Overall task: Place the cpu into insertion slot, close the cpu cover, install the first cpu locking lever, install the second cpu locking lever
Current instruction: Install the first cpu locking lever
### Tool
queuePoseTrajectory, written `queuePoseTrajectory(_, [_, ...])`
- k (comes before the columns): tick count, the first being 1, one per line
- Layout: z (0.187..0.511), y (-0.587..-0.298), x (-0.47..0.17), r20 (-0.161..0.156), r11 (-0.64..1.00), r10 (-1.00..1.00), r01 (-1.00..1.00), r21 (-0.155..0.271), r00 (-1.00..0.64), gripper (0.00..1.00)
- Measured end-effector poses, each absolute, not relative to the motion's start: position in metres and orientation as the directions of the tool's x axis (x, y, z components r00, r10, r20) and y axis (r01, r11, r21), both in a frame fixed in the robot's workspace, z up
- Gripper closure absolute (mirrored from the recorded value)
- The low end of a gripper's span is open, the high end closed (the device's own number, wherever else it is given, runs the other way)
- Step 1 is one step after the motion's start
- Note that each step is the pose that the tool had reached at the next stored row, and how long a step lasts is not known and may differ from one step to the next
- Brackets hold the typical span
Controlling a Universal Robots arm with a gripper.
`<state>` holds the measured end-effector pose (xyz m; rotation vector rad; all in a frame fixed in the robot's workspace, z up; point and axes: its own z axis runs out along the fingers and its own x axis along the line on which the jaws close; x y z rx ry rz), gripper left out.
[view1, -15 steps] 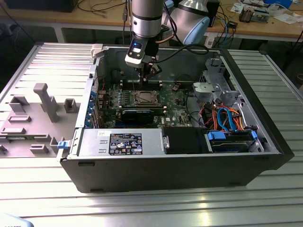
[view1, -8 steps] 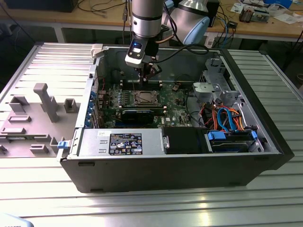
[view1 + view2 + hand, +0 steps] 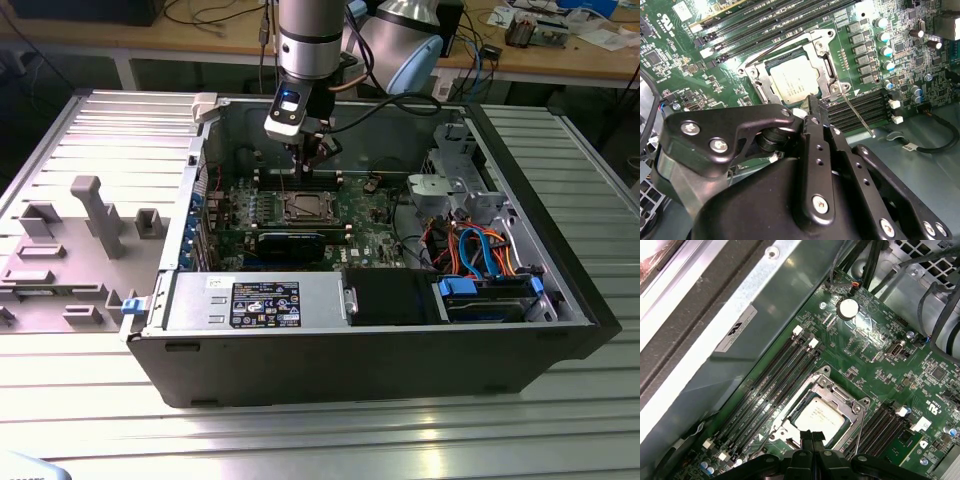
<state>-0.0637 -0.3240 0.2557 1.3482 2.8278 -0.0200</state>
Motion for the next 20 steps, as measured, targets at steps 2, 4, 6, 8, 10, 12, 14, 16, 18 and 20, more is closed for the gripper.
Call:
queuePoseTrajectory(2, [0.2557, -0.324, -0.0637, -0.013, 0.63, 0.776, 0.776, -0.008, -0.63, 0.89])
queuePoseTrajectory(4, [0.2557, -0.324, -0.0637, -0.013, 0.632, 0.775, 0.775, -0.008, -0.632, 0.89])
queuePoseTrajectory(6, [0.2557, -0.324, -0.0637, -0.013, 0.633, 0.774, 0.774, -0.008, -0.633, 0.89])
queuePoseTrajectory(8, [0.2557, -0.324, -0.0637, -0.013, 0.634, 0.773, 0.774, -0.008, -0.634, 0.89])
queuePoseTrajectory(10, [0.2557, -0.324, -0.0637, -0.013, 0.635, 0.773, 0.773, -0.008, -0.635, 0.89])
queuePoseTrajectory(12, [0.2557, -0.324, -0.0637, -0.013, 0.635, 0.772, 0.772, -0.008, -0.635, 0.89])
queuePoseTrajectory(14, [0.2557, -0.324, -0.0637, -0.013, 0.636, 0.771, 0.772, -0.008, -0.636, 0.89])
queuePoseTrajectory(16, [0.2557, -0.324, -0.0637, -0.013, 0.637, 0.771, 0.771, -0.008, -0.637, 0.89])
queuePoseTrajectory(18, [0.2557, -0.324, -0.0637, -0.013, 0.638, 0.77, 0.77, -0.008, -0.638, 0.89])
queuePoseTrajectory(20, [0.2557, -0.324, -0.0637, -0.013, 0.639, 0.769, 0.769, -0.008, -0.639, 0.89])
